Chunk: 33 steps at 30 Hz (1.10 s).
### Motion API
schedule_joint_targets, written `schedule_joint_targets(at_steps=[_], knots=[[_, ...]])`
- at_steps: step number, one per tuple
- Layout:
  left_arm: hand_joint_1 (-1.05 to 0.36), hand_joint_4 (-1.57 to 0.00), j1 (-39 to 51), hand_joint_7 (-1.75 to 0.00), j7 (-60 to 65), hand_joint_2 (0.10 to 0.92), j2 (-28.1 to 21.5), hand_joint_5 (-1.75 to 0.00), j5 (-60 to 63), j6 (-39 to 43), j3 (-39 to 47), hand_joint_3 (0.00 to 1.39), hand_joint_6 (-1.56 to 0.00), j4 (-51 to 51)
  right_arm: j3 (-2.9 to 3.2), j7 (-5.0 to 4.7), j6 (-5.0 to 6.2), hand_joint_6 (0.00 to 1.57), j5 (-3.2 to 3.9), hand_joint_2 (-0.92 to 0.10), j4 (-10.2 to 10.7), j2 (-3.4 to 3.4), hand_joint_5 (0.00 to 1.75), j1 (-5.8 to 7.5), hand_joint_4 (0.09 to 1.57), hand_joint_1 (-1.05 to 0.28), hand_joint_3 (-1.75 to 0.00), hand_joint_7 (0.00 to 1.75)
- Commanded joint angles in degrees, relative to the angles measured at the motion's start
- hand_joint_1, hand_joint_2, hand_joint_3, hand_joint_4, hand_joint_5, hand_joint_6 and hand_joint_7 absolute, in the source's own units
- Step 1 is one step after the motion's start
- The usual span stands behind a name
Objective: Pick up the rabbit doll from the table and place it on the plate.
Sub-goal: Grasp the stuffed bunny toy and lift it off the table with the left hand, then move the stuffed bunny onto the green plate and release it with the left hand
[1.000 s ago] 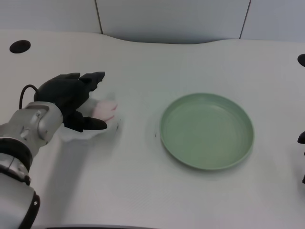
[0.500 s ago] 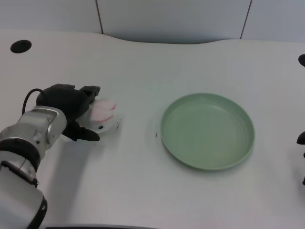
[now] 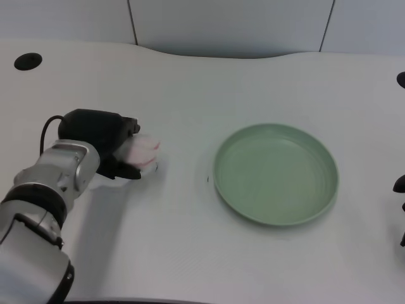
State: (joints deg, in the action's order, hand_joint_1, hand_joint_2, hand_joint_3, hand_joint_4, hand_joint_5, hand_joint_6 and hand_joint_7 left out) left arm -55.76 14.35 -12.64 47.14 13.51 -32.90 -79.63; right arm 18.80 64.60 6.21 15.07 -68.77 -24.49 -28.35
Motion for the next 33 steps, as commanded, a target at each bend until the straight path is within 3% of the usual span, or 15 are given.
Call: schedule_joint_targets(at_steps=[1, 3, 6, 9, 12, 16, 20, 23, 25, 26, 27, 28, 29, 31, 33], knots=[[-0.71, -0.53, -0.3, -0.6, 1.48, 0.921, 0.62, -1.51, 0.98, -1.2, -0.83, 0.13, -0.83, -0.79, -0.04, -0.53, 0.56, 0.87, 0.24, -0.92, 1.12, -0.51, 1.75, 1.34, 1.54, -0.4, -0.09, 1.75], [-0.69, -0.64, -0.23, -1.11, 2.13, 0.921, 0.92, -1.63, 1.76, -1.52, -1.67, 0.1, -0.7, -0.87, 0.24, -0.64, 0.27, 0.84, 0.55, -0.92, 1.31, -0.5, 1.75, 1.58, 1.46, -0.4, -0.08, 1.75], [-0.67, -0.77, -0.31, -1.34, 2.43, 0.921, 1.16, -1.63, 3.38, -2.32, -3.4, 0.16, -0.7, -1.02, 0.67, 0.55, 0.42, 0.92, 1.06, -0.92, 1.08, -0.58, 1.75, 1.6, 1.44, -0.41, -0.08, 1.75], [-0.64, -0.84, -0.62, -1.3, 2.8, 0.921, 1.12, -1.54, 5.12, -3.25, -5.35, 0.21, -0.76, -1.13, 0.77, 0.59, 0.04, 0.97, 1.14, -0.92, 1.38, -0.73, 1.75, 1.63, 1.45, -0.4, -0.09, 1.75], [-0.6, -0.91, -1.04, -0.87, 2.84, 0.921, 0.84, -1.17, 5.37, -3.17, -5.72, 0.28, -0.87, -1.12, 0.43, -0.04, 1.16, 1.06, 0.6, -0.92, 1.71, -0.83, 1.75, 1.86, 1.49, -0.41, -0.09, 1.75], [-0.59, -0.97, -1.7, -0.61, 3.03, 0.921, 0.26, -1.0, 5.72, -2.61, -6.02, 0.35, -0.95, -1.09, 0.4, 0.96, 2.91, 1.19, 0.61, -0.92, 1.53, -0.72, 1.75, 1.99, 1.56, -0.39, -0.12, 1.75], [-0.57, -0.96, -4.76, -0.55, 1.68, 0.921, -1.31, -0.97, 5.05, -1.51, -5.24, 0.4, -0.97, -0.95, 0.5, 0.21, 1.41, 1.03, 0.83, -0.92, 1.62, -0.57, 1.75, 1.92, 1.57, -0.4, -0.11, 1.75], [-0.54, -0.96, -6.97, -0.46, 2.63, 0.921, -2.15, -0.97, 4.54, -0.39, -4.47, 0.35, -1.01, -0.8, 0.44, -0.81, 1.08, 1.07, 0.71, -0.92, 1.88, -0.49, 1.75, 2.01, 1.57, -0.39, -0.1, 1.75], [-0.55, -0.92, -8.67, -0.42, 3.44, 0.921, -2.65, -1.01, 4.89, 0.05, -4.77, 0.37, -1.03, -0.75, 0.49, -0.88, 0.49, 1.06, 0.84, -0.92, 1.75, -0.47, 1.75, 1.9, 1.57, -0.38, -0.1, 1.75], [-0.56, -0.94, -9.67, -0.36, 3.67, 0.921, -2.84, -0.89, 4.84, 0.33, -4.73, 0.38, -1.04, -0.71, 0.37, -0.86, 0.93, 1.01, 0.69, -0.92, 1.74, -0.45, 1.75, 1.9, 1.57, -0.38, -0.11, 1.75], [-0.57, -0.96, -10.55, -0.32, 3.81, 0.921, -2.91, -0.89, 4.51, 0.72, -4.42, 0.38, -1.09, -0.65, 0.36, -0.79, 0.98, 0.96, 0.69, -0.92, 1.71, -0.43, 1.75, 1.87, 1.56, -0.4, -0.11, 1.75], [-0.57, -0.93, -11.13, -0.38, 3.89, 0.921, -2.95, -1.0, 4.25, 0.99, -4.19, 0.36, -1.09, -0.63, 0.36, -0.74, 1.02, 0.9, 0.69, -0.92, 1.7, -0.41, 1.75, 1.85, 1.54, -0.4, -0.11, 1.75], [-0.56, -0.91, -12.14, -0.42, 4.45, 0.921, -2.96, -1.07, 4.19, 1.69, -4.13, 0.36, -1.08, -0.55, 0.55, -0.52, 0.29, 0.86, 0.99, -0.92, 1.65, -0.36, 1.75, 1.76, 1.53, -0.4, -0.11, 1.75], [-0.55, -0.96, -13.79, -0.89, 5.19, 0.921, -2.84, -1.24, 4.44, 2.58, -4.31, 0.37, -0.96, -0.45, 0.58, -0.58, -0.8, 0.7, 1.16, -0.92, 1.74, -0.33, 1.75, 1.66, 1.45, -0.38, -0.1, 1.75], [-0.56, -0.96, -14.96, -1.02, 5.51, 0.921, -2.55, -1.27, 4.62, 3.04, -4.47, 0.39, -0.89, -0.42, 0.26, -0.74, -0.45, 0.76, 0.83, -0.92, 2.1, -0.28, 1.75, 1.78, 1.41, -0.38, -0.1, 1.75]])
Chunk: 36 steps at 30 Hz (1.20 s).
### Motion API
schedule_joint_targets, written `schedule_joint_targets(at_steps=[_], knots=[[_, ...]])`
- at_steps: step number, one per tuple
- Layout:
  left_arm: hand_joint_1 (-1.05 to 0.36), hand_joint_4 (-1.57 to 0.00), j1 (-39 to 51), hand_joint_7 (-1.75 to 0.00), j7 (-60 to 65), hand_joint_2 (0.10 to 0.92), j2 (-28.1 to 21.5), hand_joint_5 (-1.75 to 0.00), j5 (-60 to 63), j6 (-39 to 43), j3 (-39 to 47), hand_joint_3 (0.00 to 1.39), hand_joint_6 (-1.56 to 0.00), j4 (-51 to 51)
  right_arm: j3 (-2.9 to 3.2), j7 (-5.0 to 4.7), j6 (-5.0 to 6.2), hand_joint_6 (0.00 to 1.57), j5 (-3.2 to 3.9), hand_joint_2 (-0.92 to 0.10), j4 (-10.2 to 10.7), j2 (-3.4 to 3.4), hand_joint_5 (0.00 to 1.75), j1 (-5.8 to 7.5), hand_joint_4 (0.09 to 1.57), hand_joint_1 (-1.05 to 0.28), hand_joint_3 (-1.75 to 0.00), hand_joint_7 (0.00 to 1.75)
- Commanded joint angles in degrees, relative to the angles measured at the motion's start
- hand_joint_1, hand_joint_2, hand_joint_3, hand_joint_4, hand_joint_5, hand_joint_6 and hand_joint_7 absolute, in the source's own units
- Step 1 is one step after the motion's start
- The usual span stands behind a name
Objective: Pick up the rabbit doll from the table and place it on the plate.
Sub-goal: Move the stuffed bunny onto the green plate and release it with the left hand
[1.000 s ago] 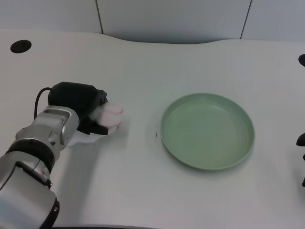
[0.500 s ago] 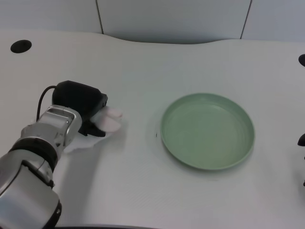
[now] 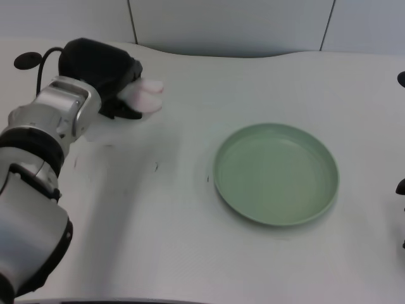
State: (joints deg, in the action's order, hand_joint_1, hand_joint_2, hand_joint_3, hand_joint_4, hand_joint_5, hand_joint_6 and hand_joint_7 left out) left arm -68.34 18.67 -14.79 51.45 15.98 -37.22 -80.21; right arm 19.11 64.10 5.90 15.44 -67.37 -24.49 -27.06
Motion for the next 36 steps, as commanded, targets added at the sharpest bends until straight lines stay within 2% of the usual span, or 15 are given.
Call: schedule_joint_targets(at_steps=[1, 3, 5, 7, 10, 15, 17, 18, 20, 22, 26, 28, 32, 35, 36], knots=[[-0.56, -0.96, -2.8, -1.0, 1.57, 0.921, -0.2, -1.24, 0.44, 0.71, -0.28, 0.4, -0.89, 0.18, -0.13, -0.13, 0.07, 0.84, 0.4, -0.92, 0.79, -0.25, 1.75, 0.53, 1.42, -0.38, -0.11, 1.75], [-0.58, -1.03, -3.65, -0.75, 2.91, 0.921, 0.62, -1.01, 0.38, 1.46, -0.31, 0.42, -0.97, 0.32, -0.28, -0.1, 0.4, 0.83, 0.3, -0.92, 1.06, -0.15, 1.75, 0.65, 1.42, -0.4, -0.11, 1.75], [-0.57, -1.08, -4.22, -0.63, 3.93, 0.921, 1.63, -0.94, 0.1, 2.23, -0.17, 0.41, -1.03, 0.41, -0.48, -0.37, 0.5, 0.82, 0.13, -0.92, 1.18, -0.1, 1.75, 0.66, 1.42, -0.42, -0.11, 1.75], [-0.59, -1.0, -4.77, -0.97, 3.97, 0.921, 2.94, -1.29, -0.45, 3.02, 0.2, 0.42, -0.95, 0.47, -0.65, -0.7, 0.75, 0.77, -0.02, -0.92, 1.11, -0.01, 1.75, 0.64, 1.41, -0.42, -0.11, 1.75], [-0.58, -0.98, -5.24, -1.19, 4.55, 0.921, 5.64, -1.43, -1.9, 5.44, 1.39, 0.4, -0.88, 0.73, -0.66, -0.63, 0.0, 0.6, 0.21, -0.92, 0.96, 0.14, 1.75, 0.44, 1.28, -0.4, -0.13, 1.75], [-0.55, -0.97, -4.97, -1.23, 4.65, 0.921, 9.35, -1.5, -3.24, 7.63, 2.33, 0.39, -0.88, 0.78, -0.83, -1.06, 0.67, 0.54, 0.05, -0.92, 1.16, 0.56, 1.75, 0.54, 1.22, -0.39, -0.15, 1.75], [-0.57, -0.91, -4.59, -1.4, 4.61, 0.921, 11.46, -1.66, -3.15, 7.86, 2.11, 0.43, -0.82, 0.79, -0.91, -1.38, 0.23, 0.75, 0.07, -0.92, 1.51, 0.76, 1.75, 0.6, 1.31, -0.42, -0.12, 1.75], [-0.58, -0.9, -4.38, -1.46, 4.2, 0.921, 12.54, -1.7, -3.21, 8.03, 2.07, 0.44, -0.8, 0.78, -0.97, -1.63, 0.12, 0.65, 0.04, -0.92, 1.69, 0.84, 1.75, 0.66, 1.33, -0.41, -0.11, 1.75], [-0.59, -0.89, -4.02, -1.55, 3.74, 0.921, 14.04, -1.74, -3.26, 8.13, 2.03, 0.47, -0.75, 0.75, -1.15, -1.99, 0.4, 0.72, -0.08, -0.92, 1.91, 0.99, 1.75, 0.8, 1.36, -0.4, -0.13, 1.75], [-0.59, -0.9, -3.7, -1.67, 3.62, 0.921, 15.53, -1.74, -2.99, 8.05, 1.7, 0.46, -0.72, 0.71, -1.34, -2.27, 1.14, 0.98, -0.25, -0.92, 2.0, 1.14, 1.75, 0.91, 1.41, -0.41, -0.15, 1.75], [-0.59, -0.91, -2.92, -1.74, 3.53, 0.921, 17.67, -1.75, -2.34, 7.91, 0.68, 0.49, -0.7, 0.64, -1.41, -1.91, 0.55, 1.13, 0.23, -0.92, 2.08, 1.24, 1.75, 0.8, 1.48, -0.4, -0.14, 1.75], [-0.57, -0.91, -2.27, -1.74, 3.0, 0.921, 18.54, -1.75, -2.45, 8.07, 0.48, 0.5, -0.69, 0.62, -1.29, -1.74, 0.0, 0.81, 0.51, -0.91, 2.1, 1.32, 1.75, 0.75, 1.44, -0.39, -0.1, 1.75], [-0.56, -0.85, -0.99, -1.62, 2.85, 0.921, 19.67, -1.75, -2.6, 8.61, -0.01, 0.5, -0.69, 0.6, -1.38, -1.44, 0.8, 0.82, 0.56, -0.92, 2.4, 1.45, 1.75, 1.04, 1.42, -0.4, -0.1, 1.75], [-0.58, -0.82, -0.46, -1.57, 2.23, 0.921, 20.28, -1.75, -2.8, 8.58, -0.04, 0.56, -0.69, 0.59, -1.33, -1.2, 1.03, 0.95, 0.72, -0.92, 2.61, 1.55, 1.75, 1.18, 1.4, -0.4, -0.14, 1.75], [-0.58, -0.82, -0.28, -1.51, 2.34, 0.921, 20.5, -1.7, -2.56, 8.38, -0.29, 0.59, -0.7, 0.59, -1.57, -1.51, 1.45, 0.95, 0.41, -0.92, 2.79, 1.51, 1.75, 1.27, 1.39, -0.39, -0.14, 1.75]])
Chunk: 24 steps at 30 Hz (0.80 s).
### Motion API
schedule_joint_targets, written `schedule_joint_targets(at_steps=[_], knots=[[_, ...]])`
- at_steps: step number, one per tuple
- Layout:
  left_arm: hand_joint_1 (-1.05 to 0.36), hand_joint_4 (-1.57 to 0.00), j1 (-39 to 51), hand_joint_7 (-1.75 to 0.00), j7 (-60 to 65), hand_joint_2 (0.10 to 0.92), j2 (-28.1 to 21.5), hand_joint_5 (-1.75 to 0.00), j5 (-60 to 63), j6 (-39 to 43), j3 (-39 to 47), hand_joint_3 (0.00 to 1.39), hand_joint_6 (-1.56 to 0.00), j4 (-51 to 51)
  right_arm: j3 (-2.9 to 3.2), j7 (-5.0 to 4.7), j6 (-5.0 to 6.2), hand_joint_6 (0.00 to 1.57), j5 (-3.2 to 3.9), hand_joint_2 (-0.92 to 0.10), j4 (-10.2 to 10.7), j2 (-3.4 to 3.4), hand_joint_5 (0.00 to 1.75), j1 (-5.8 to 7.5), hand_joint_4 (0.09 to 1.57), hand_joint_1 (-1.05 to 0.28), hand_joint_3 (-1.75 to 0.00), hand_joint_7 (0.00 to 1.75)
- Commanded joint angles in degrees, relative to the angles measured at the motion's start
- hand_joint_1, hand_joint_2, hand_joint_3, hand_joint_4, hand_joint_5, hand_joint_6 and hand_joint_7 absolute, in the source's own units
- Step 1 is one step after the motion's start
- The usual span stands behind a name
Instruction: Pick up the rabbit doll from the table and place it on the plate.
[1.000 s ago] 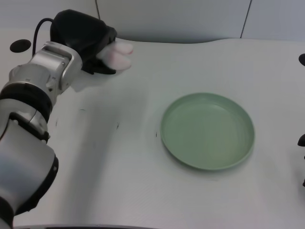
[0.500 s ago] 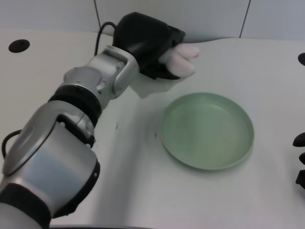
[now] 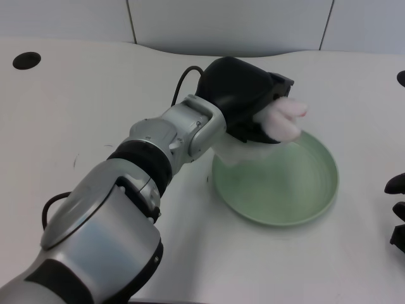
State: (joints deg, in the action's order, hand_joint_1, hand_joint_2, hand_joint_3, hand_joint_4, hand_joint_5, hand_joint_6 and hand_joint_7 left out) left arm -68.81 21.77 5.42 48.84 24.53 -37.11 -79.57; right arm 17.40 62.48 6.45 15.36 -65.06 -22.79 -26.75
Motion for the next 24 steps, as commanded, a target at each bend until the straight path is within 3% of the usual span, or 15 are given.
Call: schedule_joint_targets(at_steps=[1, 4, 5, 7, 8, 10, 11, 12, 13, 16, 19, 22, 24], knots=[[-0.59, -0.81, 0.31, -1.5, -0.65, 0.921, 0.42, -1.7, 0.22, -0.29, -0.58, 0.59, -0.7, -0.05, -0.05, -0.14, 1.24, 0.99, 0.24, -0.92, 0.63, -0.22, 1.75, 1.02, 1.39, -0.41, -0.15, 1.75], [-0.59, -0.81, 0.67, -1.5, 0.24, 0.921, 0.39, -1.71, 0.25, -0.25, -0.82, 0.6, -0.7, 0.0, -0.22, -0.5, 1.37, 1.02, 0.1, -0.92, 0.66, -0.21, 1.75, 1.02, 1.39, -0.42, -0.15, 1.75], [-0.66, -0.64, 0.9, -1.42, -0.04, 0.921, 0.33, -1.63, -0.23, -0.17, -0.44, 0.67, -0.57, 0.01, -0.2, -0.45, 1.29, 1.02, 0.16, -0.92, 0.65, -0.17, 1.75, 0.99, 1.4, -0.41, -0.13, 1.75], [-0.72, -0.51, 1.18, -1.34, -3.37, 0.921, 0.2, -1.56, -2.17, 0.44, 1.23, 0.74, -0.47, -0.06, -0.1, -0.09, 1.1, 1.07, 0.36, -0.92, 0.6, -0.11, 1.75, 0.91, 1.43, -0.41, -0.13, 1.75], [-0.78, -0.3, 1.23, -0.98, -5.78, 0.921, 0.15, -1.19, -3.32, 0.84, 2.24, 0.8, -0.29, -0.1, -0.04, 0.14, 1.04, 1.08, 0.47, -0.92, 0.56, -0.1, 1.75, 0.87, 1.43, -0.4, -0.13, 1.75], [-0.84, -0.18, 1.59, -0.48, -11.18, 0.921, 0.23, -0.73, -6.67, 1.45, 5.19, 0.84, -0.24, -0.1, -0.06, -0.2, 1.11, 1.09, 0.37, -0.92, 0.49, -0.14, 1.75, 0.88, 1.43, -0.39, -0.13, 1.75], [-0.92, -0.07, 1.8, -0.23, -12.84, 0.921, 0.36, -0.45, -7.97, 1.45, 6.38, 0.86, -0.16, -0.04, -0.17, -0.58, 1.17, 1.0, 0.16, -0.92, 0.49, -0.2, 1.75, 0.9, 1.41, -0.39, -0.11, 1.75], [-0.95, -0.04, 2.07, -0.14, -14.58, 0.921, 0.6, -0.33, -9.49, 1.39, 7.79, 0.87, -0.13, 0.04, -0.23, -1.18, 0.74, 0.94, 0.04, -0.92, 0.61, -0.24, 1.75, 0.95, 1.39, -0.39, -0.11, 1.75], [-1.01, -0.01, 2.23, -0.06, -15.64, 0.921, 0.76, -0.14, -10.4, 1.31, 8.68, 0.88, -0.05, 0.12, -0.27, -1.58, 0.39, 0.62, -0.02, -0.92, 0.71, -0.26, 1.75, 0.98, 1.33, -0.39, -0.09, 1.75], [-1.04, 0.0, 2.36, -0.01, -16.83, 0.921, 0.86, -0.01, -11.28, 1.23, 9.54, 0.89, 0.0, 0.3, -0.32, -1.98, -0.06, 0.42, 0.02, -0.92, 0.93, -0.26, 1.75, 1.05, 1.28, -0.38, -0.08, 1.75], [-1.05, 0.0, 1.75, 0.0, -19.75, 0.921, 0.81, 0.0, -12.95, 1.78, 11.03, 0.9, 0.0, 0.53, -0.48, -0.84, 1.33, 0.68, 0.0, -0.92, 0.86, -0.16, 1.75, 1.05, 1.34, -0.37, -0.14, 1.75], [-1.05, 0.0, 1.03, 0.0, -21.56, 0.921, 0.25, 0.0, -12.78, 1.7, 11.04, 0.9, 0.0, 0.68, -0.59, -0.98, 1.6, 0.9, -0.11, -0.92, 0.93, -0.15, 1.75, 1.07, 1.42, -0.37, -0.15, 1.75], [-1.05, 0.0, 0.72, 0.0, -21.92, 0.921, -0.08, 0.0, -12.39, 1.57, 10.63, 0.89, 0.0, 0.76, -0.55, -1.03, 1.69, 0.8, -0.06, -0.92, 0.95, -0.11, 1.75, 1.09, 1.45, -0.36, -0.15, 1.75]])
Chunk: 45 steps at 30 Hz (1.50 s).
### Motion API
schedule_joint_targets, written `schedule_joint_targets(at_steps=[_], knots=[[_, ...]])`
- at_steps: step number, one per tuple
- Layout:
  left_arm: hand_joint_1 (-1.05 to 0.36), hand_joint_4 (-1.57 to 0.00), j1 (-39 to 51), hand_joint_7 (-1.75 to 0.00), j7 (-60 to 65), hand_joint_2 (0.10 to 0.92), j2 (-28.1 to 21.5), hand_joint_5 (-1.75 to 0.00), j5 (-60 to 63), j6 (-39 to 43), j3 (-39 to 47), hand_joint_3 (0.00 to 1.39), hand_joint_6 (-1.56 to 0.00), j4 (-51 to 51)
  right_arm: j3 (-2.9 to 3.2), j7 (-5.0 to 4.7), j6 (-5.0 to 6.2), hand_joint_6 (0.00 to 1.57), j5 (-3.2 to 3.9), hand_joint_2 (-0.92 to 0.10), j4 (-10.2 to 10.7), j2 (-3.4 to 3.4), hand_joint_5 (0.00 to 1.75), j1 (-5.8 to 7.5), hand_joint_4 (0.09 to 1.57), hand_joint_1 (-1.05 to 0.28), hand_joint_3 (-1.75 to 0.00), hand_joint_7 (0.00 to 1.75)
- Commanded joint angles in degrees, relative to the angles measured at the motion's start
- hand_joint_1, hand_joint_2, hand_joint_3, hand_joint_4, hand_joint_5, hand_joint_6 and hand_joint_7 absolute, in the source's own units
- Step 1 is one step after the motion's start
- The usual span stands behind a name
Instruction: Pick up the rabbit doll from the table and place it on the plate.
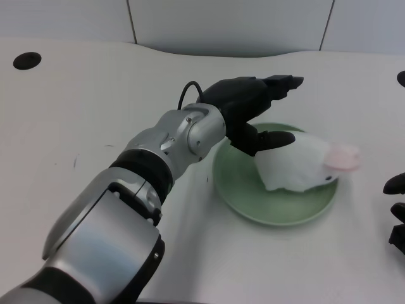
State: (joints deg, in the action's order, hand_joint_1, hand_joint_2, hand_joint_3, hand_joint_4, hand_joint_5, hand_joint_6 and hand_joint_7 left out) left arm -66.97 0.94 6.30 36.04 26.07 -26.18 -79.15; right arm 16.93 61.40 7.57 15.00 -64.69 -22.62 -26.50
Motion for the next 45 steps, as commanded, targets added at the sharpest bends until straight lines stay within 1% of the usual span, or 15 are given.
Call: schedule_joint_targets(at_steps=[1, 4, 6, 8, 14, 16, 21, 24, 27, 29, 31, 34, 37, 42, 45], knots=[[-1.05, 0.0, -1.29, 0.0, -0.52, 0.921, -1.43, 0.0, 1.05, 0.24, -0.9, 0.89, 0.0, 0.42, -0.2, -0.22, 0.88, 0.78, 0.11, -0.92, 0.72, -0.27, 1.75, 0.96, 1.45, -0.36, -0.15, 1.75], [-1.05, 0.0, -1.97, 0.0, 0.79, 0.921, -3.51, 0.0, 2.85, 1.06, -2.51, 0.89, 0.0, 0.65, -0.45, -0.78, 0.77, 0.75, -0.18, -0.92, 1.01, -0.36, 1.75, 1.11, 1.39, -0.4, -0.13, 1.75], [-1.05, 0.0, -2.46, 0.0, 1.57, 0.921, -5.36, 0.0, 3.8, 1.82, -3.24, 0.88, 0.0, 0.82, -0.34, -0.44, 0.56, 0.96, 0.06, -0.92, 0.82, -0.42, 1.75, 1.02, 1.43, -0.39, -0.14, 1.75], [-1.05, 0.0, -2.68, 0.0, 1.78, 0.921, -7.24, 0.0, 3.56, 3.0, -2.95, 0.88, 0.0, 0.97, 0.05, 0.2, 0.17, 0.81, 0.59, -0.92, 0.43, -0.48, 1.75, 0.88, 1.45, -0.37, -0.14, 1.75], [-1.05, -0.01, 0.41, 0.0, -18.23, 0.921, -11.93, 0.0, -14.42, 7.23, 12.94, 0.82, 0.0, 1.41, 0.06, 0.27, -0.21, 0.71, 0.37, -0.92, 0.39, -1.03, 1.75, 0.77, 1.36, -0.36, -0.15, 1.75], [-1.05, -0.01, 2.15, 0.0, -28.26, 0.921, -12.81, -0.01, -21.87, 6.57, 19.26, 0.78, 0.0, 1.68, 0.08, 0.44, -0.36, 0.95, 0.33, -0.92, 0.21, -1.18, 1.75, 0.62, 1.39, -0.37, -0.17, 1.75], [-1.05, -0.03, 3.25, 0.0, -34.8, 0.921, -13.33, -0.01, -25.72, 5.29, 22.94, 0.78, 0.0, 2.38, 0.27, 0.71, -0.58, 0.82, 0.48, -0.92, -0.05, -1.23, 1.75, 0.5, 1.39, -0.37, -0.16, 1.75], [-1.05, -0.04, 8.02, 0.0, -49.49, 0.921, -14.42, -0.02, -40.13, -7.88, 35.74, 0.75, 0.0, 2.29, 0.04, 0.93, 0.58, 0.91, 0.1, -0.92, -0.19, -1.33, 1.75, 0.57, 1.44, -0.38, -0.16, 1.75], [-1.05, -0.01, 9.94, 0.0, -57.59, 0.921, -13.65, 0.0, -52.11, -22.71, 46.15, 0.75, 0.0, 2.61, -0.2, 0.33, 0.57, 1.12, -0.3, -0.92, -0.04, -1.41, 1.75, 0.4, 1.51, -0.38, -0.18, 1.75], [-1.05, -0.02, 11.94, 0.0, -58.32, 0.921, -12.89, -0.01, -56.71, -29.11, 50.08, 0.74, 0.0, 3.38, 0.07, 0.31, 0.32, 1.11, -0.06, -0.92, -0.4, -1.31, 1.75, 0.18, 1.52, -0.38, -0.17, 1.75], [-1.05, -0.03, 14.42, 0.0, -58.97, 0.921, -12.56, -0.01, -59.15, -32.44, 51.87, 0.71, 0.0, 4.5, 0.16, 0.71, -0.19, 1.01, 0.16, -0.92, -0.61, -1.23, 1.75, -0.03, 1.52, -0.38, -0.15, 1.75], [-1.05, -0.02, 16.05, 0.0, -59.54, 0.921, -12.49, -0.01, -60.04, -33.78, 52.33, 0.7, 0.0, 5.89, 0.04, 0.73, -1.02, 1.06, 0.12, -0.92, -0.59, -1.26, 1.75, -0.14, 1.52, -0.38, -0.13, 1.75], [-1.04, -0.04, 18.66, 0.0, -60.22, 0.921, -13.15, -0.02, -61.21, -34.07, 53.46, 0.67, -0.01, 6.95, 0.16, 0.47, -0.73, 1.06, 0.14, -0.92, -0.47, -1.24, 1.75, 0.05, 1.52, -0.38, -0.14, 1.75], [-0.9, -0.38, 26.19, -0.08, -60.05, 0.921, -14.65, -0.21, -64.53, -35.26, 56.31, 0.41, -0.27, 10.24, 0.4, 1.83, -0.08, 1.04, 0.34, -0.92, -1.15, -1.48, 1.75, -0.37, 1.53, -0.37, -0.18, 1.75], [-0.84, -0.53, 29.71, -0.08, -60.58, 0.921, -15.25, -0.57, -65.56, -39.12, 56.3, 0.31, -0.57, 13.01, 0.14, 1.65, 0.04, 1.07, -0.05, -0.92, -1.33, -1.63, 1.75, -0.48, 1.5, -0.39, -0.16, 1.75]])
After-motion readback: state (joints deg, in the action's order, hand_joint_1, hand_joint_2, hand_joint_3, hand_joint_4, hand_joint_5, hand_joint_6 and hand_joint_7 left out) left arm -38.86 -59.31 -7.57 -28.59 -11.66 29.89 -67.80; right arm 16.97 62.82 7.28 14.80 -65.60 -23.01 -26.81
